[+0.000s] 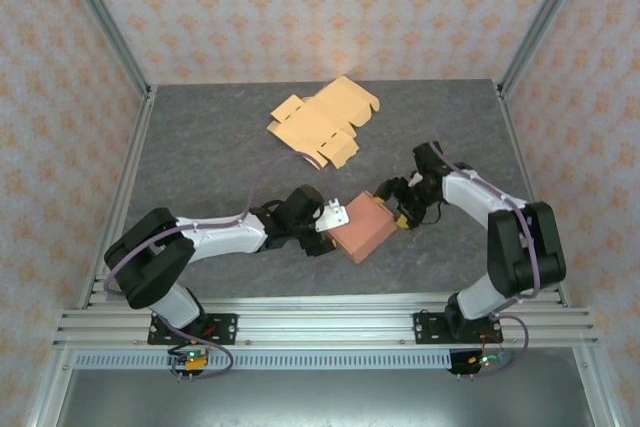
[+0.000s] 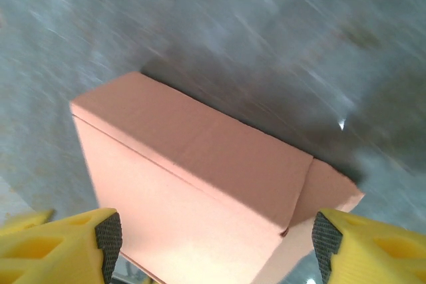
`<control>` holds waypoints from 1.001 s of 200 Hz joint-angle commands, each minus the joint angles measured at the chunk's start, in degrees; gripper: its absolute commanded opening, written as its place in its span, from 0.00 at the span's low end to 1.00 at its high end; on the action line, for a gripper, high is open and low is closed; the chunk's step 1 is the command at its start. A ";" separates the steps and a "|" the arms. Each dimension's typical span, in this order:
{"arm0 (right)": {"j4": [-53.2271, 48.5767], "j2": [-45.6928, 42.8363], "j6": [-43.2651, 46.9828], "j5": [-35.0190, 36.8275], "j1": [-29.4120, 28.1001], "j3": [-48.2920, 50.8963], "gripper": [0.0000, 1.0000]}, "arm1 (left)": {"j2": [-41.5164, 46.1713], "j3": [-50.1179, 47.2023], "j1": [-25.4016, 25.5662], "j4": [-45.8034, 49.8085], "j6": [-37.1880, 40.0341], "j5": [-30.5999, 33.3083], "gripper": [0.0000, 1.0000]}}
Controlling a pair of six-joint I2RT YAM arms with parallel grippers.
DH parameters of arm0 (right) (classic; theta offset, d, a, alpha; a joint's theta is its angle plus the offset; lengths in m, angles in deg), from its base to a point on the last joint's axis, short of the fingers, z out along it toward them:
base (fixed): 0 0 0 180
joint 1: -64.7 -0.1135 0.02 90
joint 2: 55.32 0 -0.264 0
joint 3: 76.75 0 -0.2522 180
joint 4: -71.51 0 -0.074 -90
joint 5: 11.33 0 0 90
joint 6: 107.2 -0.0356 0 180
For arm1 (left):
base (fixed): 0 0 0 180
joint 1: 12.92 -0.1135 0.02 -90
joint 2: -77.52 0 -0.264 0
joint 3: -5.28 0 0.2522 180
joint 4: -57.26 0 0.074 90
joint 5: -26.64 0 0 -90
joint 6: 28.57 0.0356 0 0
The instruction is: Fold the paper box
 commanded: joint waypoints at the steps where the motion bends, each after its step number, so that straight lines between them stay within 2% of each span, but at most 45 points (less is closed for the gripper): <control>1: 1.23 0.90 -0.22 1.33 -0.20 -4.69 0.77 | 4.09 -0.73 -0.51 -0.57 -3.79 -2.39 1.00; 27: -3.25 -2.17 2.04 4.44 0.50 -3.95 0.78 | 5.29 2.42 -2.18 4.54 -10.12 -2.75 1.00; 51: -2.44 -6.07 3.12 3.03 1.13 0.44 0.78 | 3.04 7.92 -4.63 6.53 -25.75 1.09 1.00; 77: 1.47 -6.64 4.38 -1.50 1.24 3.13 0.78 | -2.07 15.11 -6.74 12.07 -42.78 -6.37 1.00; 99: 4.15 -4.79 4.66 -3.39 1.31 3.63 0.77 | -5.42 17.83 -6.76 14.81 -50.66 -9.91 0.98; 125: 10.85 -2.29 1.78 -7.33 1.35 6.19 0.72 | -8.58 18.19 -6.75 16.19 -54.15 -10.05 0.91; 162: 19.46 0.46 -1.56 -8.18 0.11 8.84 0.70 | -12.55 18.83 -6.47 14.59 -56.37 -13.38 0.72; 200: 38.79 6.32 -8.08 -11.72 -1.37 12.17 0.54 | -17.59 21.10 -6.14 13.91 -57.80 -15.76 0.60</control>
